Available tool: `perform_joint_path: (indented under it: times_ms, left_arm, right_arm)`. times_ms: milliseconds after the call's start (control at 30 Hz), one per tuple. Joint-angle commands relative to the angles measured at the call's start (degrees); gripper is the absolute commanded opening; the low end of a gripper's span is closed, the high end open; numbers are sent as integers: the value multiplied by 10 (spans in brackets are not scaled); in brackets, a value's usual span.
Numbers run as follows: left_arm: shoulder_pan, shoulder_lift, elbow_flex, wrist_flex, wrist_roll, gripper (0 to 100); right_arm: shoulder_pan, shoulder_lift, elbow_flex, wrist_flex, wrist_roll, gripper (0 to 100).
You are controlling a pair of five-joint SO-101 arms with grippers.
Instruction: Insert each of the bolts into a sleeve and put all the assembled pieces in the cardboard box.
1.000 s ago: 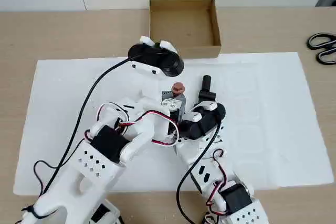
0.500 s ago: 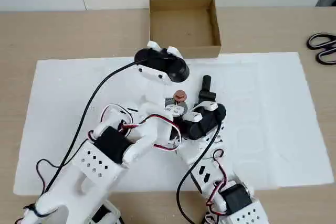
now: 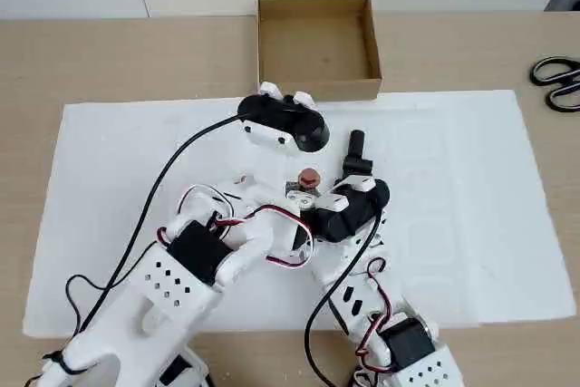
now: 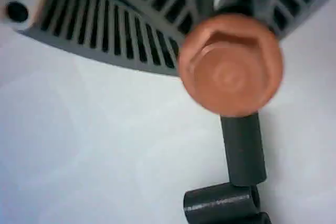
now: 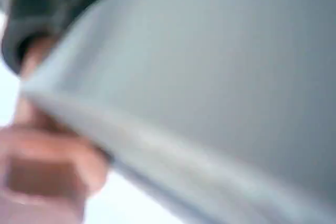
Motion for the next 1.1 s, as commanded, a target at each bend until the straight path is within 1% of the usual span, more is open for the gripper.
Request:
perform_joint_path:
  times_ms: [0,167,333,733,800,967,1067]
  left_arm:
    - [2,-4,-4,3,-3,5]
    - [4,-3,4,4,-3,5]
    - [21,-4,17,4,-4,5]
    - [22,-5,14,4,-4,11]
    - [22,-5,14,4,-4,43]
    - [21,-6,7,25,-2,182]
    - [20,-6,-12,55,-4,201]
  right_arm:
    - [0,-14,4,-2,-4,4]
    - [0,-14,4,0,-4,4]
    - [0,-14,4,0,-4,4]
    - [1,-14,4,0,-4,4]
    - [1,-14,4,0,-4,4]
    - [1,-14,4,1,-4,4]
    - [1,-14,4,1,-4,4]
